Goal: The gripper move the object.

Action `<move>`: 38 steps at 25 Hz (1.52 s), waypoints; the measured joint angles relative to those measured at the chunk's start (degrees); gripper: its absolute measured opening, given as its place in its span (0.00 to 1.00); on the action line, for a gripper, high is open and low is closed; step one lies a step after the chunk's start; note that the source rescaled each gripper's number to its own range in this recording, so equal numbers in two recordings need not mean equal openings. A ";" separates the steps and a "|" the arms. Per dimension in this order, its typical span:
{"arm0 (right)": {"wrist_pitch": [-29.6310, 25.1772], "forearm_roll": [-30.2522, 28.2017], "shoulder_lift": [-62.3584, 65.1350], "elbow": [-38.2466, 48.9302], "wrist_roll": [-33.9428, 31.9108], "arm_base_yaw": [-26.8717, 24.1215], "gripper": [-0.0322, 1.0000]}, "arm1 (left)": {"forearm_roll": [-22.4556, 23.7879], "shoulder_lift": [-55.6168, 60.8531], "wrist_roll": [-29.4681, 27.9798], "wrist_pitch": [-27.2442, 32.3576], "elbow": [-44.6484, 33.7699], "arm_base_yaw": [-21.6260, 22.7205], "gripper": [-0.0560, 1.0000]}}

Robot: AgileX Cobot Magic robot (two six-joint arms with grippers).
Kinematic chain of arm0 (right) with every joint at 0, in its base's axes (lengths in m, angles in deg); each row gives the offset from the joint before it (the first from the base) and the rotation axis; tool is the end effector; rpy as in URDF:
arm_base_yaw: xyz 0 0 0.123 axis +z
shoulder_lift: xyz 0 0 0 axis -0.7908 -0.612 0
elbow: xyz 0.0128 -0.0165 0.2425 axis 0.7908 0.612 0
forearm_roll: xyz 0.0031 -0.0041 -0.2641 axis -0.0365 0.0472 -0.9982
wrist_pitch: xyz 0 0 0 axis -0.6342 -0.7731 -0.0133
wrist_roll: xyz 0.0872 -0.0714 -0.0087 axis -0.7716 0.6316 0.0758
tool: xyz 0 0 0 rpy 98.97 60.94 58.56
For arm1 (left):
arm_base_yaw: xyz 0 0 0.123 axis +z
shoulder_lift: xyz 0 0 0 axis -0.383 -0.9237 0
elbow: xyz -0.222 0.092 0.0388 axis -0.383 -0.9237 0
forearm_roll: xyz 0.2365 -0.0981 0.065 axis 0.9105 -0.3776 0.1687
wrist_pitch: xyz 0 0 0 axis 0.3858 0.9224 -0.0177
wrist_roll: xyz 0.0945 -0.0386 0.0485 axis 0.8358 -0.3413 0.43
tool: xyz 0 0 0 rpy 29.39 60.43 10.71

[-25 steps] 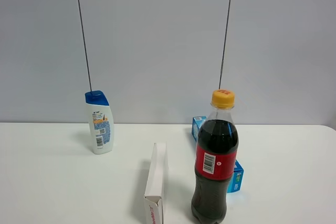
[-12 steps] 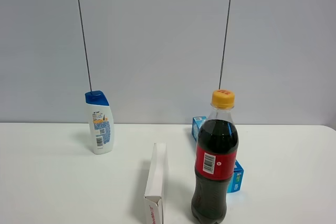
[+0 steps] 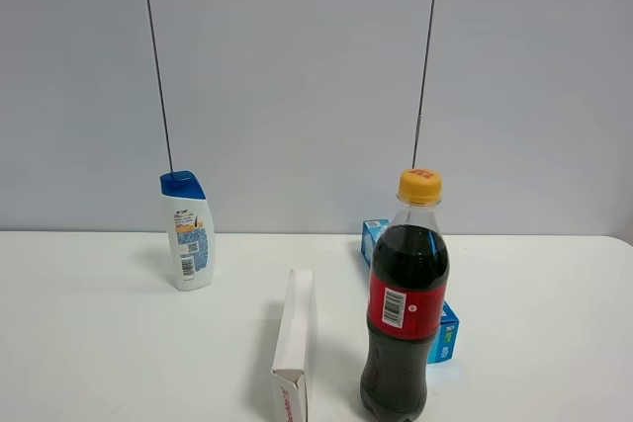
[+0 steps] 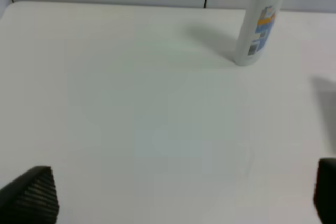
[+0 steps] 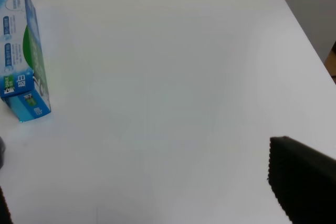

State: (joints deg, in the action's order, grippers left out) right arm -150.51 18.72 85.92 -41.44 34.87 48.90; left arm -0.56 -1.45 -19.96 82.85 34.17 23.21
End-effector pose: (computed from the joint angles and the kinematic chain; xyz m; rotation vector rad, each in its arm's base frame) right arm 0.0667 0.0061 0.2734 -0.0686 2.0469 0.0101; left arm 0.0437 -0.0025 0.3137 -0.0636 2.0004 -0.0615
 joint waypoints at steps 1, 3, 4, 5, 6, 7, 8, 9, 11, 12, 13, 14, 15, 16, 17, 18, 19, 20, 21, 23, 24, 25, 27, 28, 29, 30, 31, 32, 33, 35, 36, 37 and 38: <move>0.00 0.00 0.00 0.00 0.00 0.00 1.00 | 0.00 0.46 0.00 0.31 0.00 0.00 0.99; 0.00 0.00 0.00 0.00 0.00 0.00 1.00 | 0.00 0.86 0.00 0.37 -0.68 0.00 0.99; 0.00 0.00 0.00 0.00 0.00 0.00 1.00 | 0.00 0.86 0.00 0.25 -1.42 0.00 0.99; 0.00 0.00 0.00 0.00 0.00 0.00 1.00 | -0.04 0.86 0.00 -0.16 -2.67 0.00 0.99; 0.00 0.00 0.00 0.00 0.00 0.00 1.00 | -0.28 0.86 0.05 -0.68 -4.12 0.00 0.99; 0.00 0.00 0.00 0.00 0.00 0.00 1.00 | -0.69 0.86 0.25 -1.35 -5.27 0.00 0.99; 0.00 0.00 0.00 0.00 0.00 0.00 1.00 | -1.17 0.86 0.94 -2.19 -6.53 0.00 0.99; 0.00 0.00 0.00 0.00 0.00 0.00 1.00 | -1.86 0.86 1.96 -2.94 -7.58 0.00 0.99; 0.00 0.00 0.00 0.00 0.00 0.00 1.00 | -2.83 0.86 4.29 -4.41 -8.86 0.00 0.99; 0.00 0.00 0.00 0.00 0.00 0.00 1.00 | -2.92 0.86 5.47 -5.15 -9.27 0.00 0.99; 0.00 0.00 0.00 0.00 0.00 0.00 1.00 | -2.98 0.86 6.32 -5.51 -9.42 0.00 0.99; 0.00 0.00 0.00 0.00 0.00 0.00 1.00 | -2.98 0.86 6.72 -5.99 -9.67 0.00 0.99; 0.00 0.00 0.00 0.00 0.00 0.00 1.00 | -2.98 0.86 6.83 -6.12 -9.72 0.00 0.99; 0.00 0.00 0.00 0.00 0.00 0.00 1.00 | -2.92 1.05 6.76 -6.32 -9.72 0.00 0.99; 0.00 0.00 0.00 0.00 0.00 0.00 1.00 | -2.74 1.29 6.61 -6.43 -9.72 0.00 0.99; 0.00 0.00 0.00 0.00 0.00 0.00 1.00 | -2.41 1.60 6.35 -6.57 -9.72 0.00 0.99; 0.00 0.00 0.00 0.00 0.00 0.00 1.00 | -2.14 1.74 5.96 -6.62 -9.72 0.03 0.99; 0.00 0.00 0.00 0.00 0.00 0.00 1.00 | -1.99 1.79 5.76 -6.62 -9.77 0.17 0.99; 0.00 0.00 0.00 0.00 0.00 0.00 1.00 | -1.93 1.79 5.58 -6.62 -9.77 0.35 0.99; 0.00 0.00 0.00 0.00 0.00 0.00 1.00 | -1.89 1.79 5.53 -6.62 -9.78 1.11 0.99; 0.00 0.00 0.00 0.00 0.00 0.00 1.00 | -1.89 1.84 5.53 -6.62 -9.78 1.56 0.99; 0.00 0.00 0.00 0.00 0.00 0.00 1.00 | -1.87 1.81 5.53 -6.62 -9.78 2.03 0.99; 0.00 0.00 0.00 0.00 0.00 0.00 1.00 | -1.87 1.86 5.47 -6.62 -9.78 3.16 0.99; 0.00 0.00 0.00 0.00 0.00 0.00 1.00 | -1.82 1.86 5.39 -6.62 -9.78 3.42 0.99; 0.00 0.00 0.00 0.00 0.00 0.00 1.00 | -1.82 1.86 5.39 -6.62 -9.78 3.56 0.99; 0.00 0.00 0.00 0.00 0.00 0.00 1.00 | -1.75 1.86 5.39 -6.62 -9.78 3.74 1.00; 0.00 0.00 0.00 0.00 0.00 0.00 1.00 | -1.75 1.86 5.39 -6.62 -9.78 3.80 1.00; 0.00 0.00 0.00 0.00 0.00 0.00 1.00 | -1.75 1.86 5.39 -6.62 -9.78 3.81 1.00; 0.00 0.00 0.00 0.00 0.00 0.00 1.00 | -1.75 1.86 5.39 -6.62 -9.78 3.81 1.00; 0.00 0.00 0.00 0.00 0.00 0.00 1.00 | -1.75 1.86 5.39 -6.62 -9.78 3.81 1.00; 0.00 0.00 0.00 0.00 0.00 0.00 1.00 | -1.75 1.86 5.39 -6.62 -9.78 3.81 1.00; 0.00 0.00 0.00 0.00 0.00 0.00 1.00 | -1.75 1.86 5.39 -6.62 -9.78 3.81 1.00; 0.00 0.00 0.00 0.00 0.00 0.00 1.00 | -1.75 1.86 5.39 -6.62 -9.78 3.81 1.00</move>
State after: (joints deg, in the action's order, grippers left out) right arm -150.51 18.72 85.92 -41.44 34.87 48.90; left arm -2.31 0.40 -14.57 76.22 24.39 27.02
